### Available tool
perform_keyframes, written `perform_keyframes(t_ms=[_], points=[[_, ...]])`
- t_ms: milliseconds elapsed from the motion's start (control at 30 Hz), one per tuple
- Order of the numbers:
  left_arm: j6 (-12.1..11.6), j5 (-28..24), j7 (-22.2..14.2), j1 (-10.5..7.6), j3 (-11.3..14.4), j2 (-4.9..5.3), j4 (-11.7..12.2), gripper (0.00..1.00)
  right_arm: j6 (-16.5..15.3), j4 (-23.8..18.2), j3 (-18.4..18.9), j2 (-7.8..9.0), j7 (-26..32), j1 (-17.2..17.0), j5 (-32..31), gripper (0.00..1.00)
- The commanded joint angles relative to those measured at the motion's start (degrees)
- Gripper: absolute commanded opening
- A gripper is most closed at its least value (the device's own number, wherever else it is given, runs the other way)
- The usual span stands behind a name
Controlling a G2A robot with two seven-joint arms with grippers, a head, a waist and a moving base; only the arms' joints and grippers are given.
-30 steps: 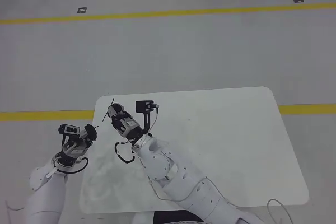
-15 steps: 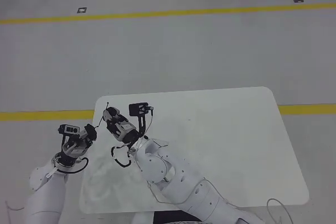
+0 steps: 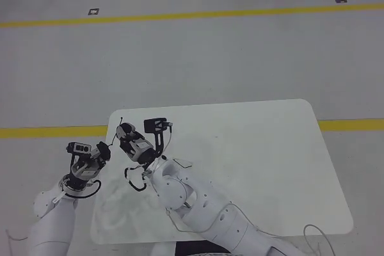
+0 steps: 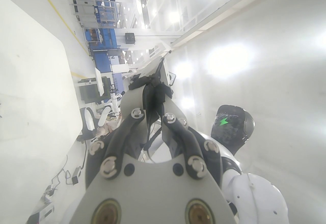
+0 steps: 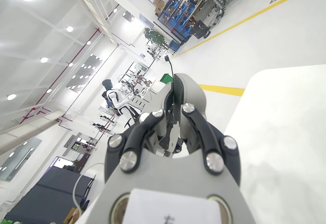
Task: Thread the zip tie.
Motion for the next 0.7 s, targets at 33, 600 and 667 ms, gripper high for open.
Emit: perform_keyframes(t_ms=[33,600,667], points=[[0.0,0.0,0.0,0.0,0.0,0.0,0.0,0.0,0.27,0.32,-0.11,-0.09,-0.1,0.19,-0.03,0.0],[0.0,0.0,0.0,0.0,0.0,0.0,0.0,0.0,0.62,0.27,-0.29,0.01,-0.47,0.08,-1.59,0.0],[0.0,0.0,0.0,0.0,0.0,0.0,0.0,0.0,0.49,0.11,-0.34,0.08,-0.38,-0.01,-2.0,0.0]])
